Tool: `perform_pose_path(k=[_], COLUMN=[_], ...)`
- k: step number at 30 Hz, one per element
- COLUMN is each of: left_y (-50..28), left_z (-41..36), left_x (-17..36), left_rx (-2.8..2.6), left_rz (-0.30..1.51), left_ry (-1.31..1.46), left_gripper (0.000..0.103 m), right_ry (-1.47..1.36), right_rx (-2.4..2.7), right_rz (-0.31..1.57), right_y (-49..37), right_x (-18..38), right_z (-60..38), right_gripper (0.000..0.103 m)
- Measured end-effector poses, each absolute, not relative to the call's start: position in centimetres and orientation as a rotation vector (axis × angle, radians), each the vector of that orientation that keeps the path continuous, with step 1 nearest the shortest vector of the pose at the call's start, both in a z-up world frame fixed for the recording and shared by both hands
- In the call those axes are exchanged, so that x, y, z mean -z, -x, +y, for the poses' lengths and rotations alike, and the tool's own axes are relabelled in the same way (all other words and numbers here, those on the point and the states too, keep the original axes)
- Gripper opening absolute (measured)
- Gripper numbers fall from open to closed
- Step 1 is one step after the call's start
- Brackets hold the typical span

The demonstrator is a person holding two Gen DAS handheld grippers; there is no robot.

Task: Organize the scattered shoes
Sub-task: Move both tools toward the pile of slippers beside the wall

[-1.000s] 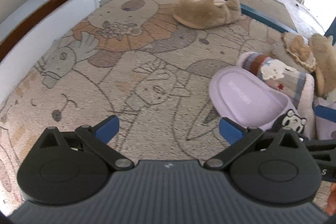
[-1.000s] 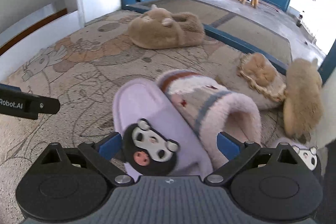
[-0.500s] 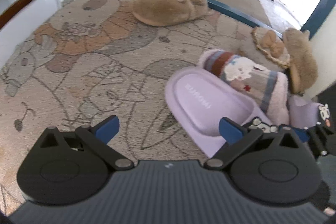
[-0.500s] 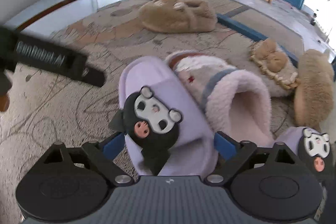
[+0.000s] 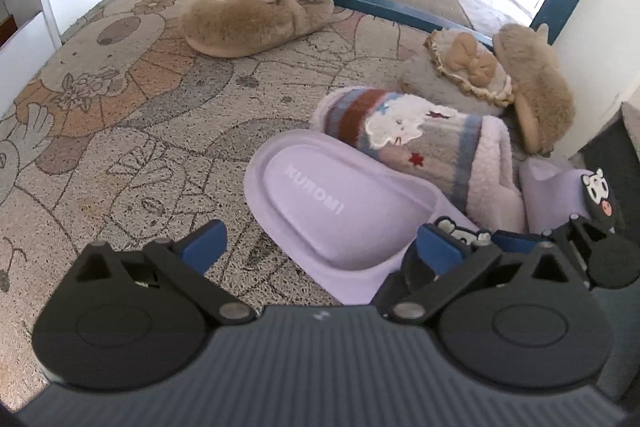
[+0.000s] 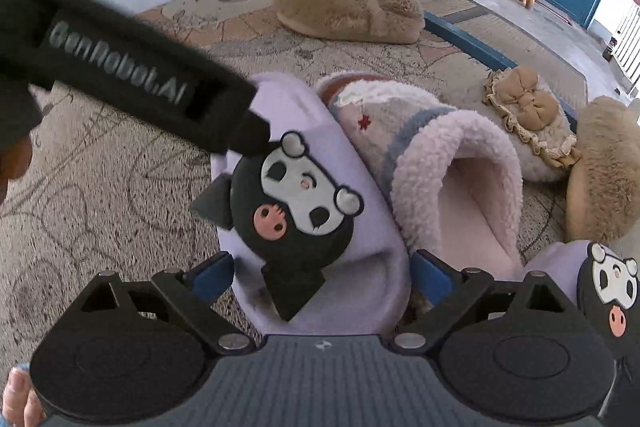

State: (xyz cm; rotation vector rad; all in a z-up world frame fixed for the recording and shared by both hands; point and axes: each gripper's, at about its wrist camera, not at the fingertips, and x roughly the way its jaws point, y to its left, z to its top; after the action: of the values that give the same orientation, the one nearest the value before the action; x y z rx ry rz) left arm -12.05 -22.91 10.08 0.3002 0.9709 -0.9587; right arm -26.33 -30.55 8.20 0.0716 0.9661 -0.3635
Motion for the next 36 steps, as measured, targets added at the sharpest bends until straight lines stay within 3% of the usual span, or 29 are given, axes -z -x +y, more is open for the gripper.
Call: perform_pose_path(k=[8, 13, 22, 28, 36], left_y=[11.7, 11.2, 9.6, 9.9, 14.1], left_z=[-22.4, -22.2, -21.1, -21.5, -21.5], left_x=[-9.8, -9.7, -10.6, -13.1, -15.3], left_rx=[0.944, 0.934, 0.950, 1.004, 1.151], left_rz=[0.987, 0.991, 0.999, 0.971, 0.966], left_ry=[-0.293, -0.282, -0.205, -0.171, -0.252], left_gripper=[0.103, 0.103, 0.103, 0.103, 0.103], right_ry=[-0.107, -0.212, -0.075, -0.037, -0.336], right_rx=[0.413, 0.309, 0.372, 0.572, 0.797], right_rz=[0.943, 0.936, 0.903, 0.887, 0.925], right_y=[25.4, 24.3, 23.0, 25.5, 35.1], right_x=[-8.1, -7.7, -9.7, -13.3, -15.2], right_z=[-30.2, -29.3, -27.1, -29.1, -32.3], right_gripper=[0.099, 0.096, 0.096, 0.103, 0.103])
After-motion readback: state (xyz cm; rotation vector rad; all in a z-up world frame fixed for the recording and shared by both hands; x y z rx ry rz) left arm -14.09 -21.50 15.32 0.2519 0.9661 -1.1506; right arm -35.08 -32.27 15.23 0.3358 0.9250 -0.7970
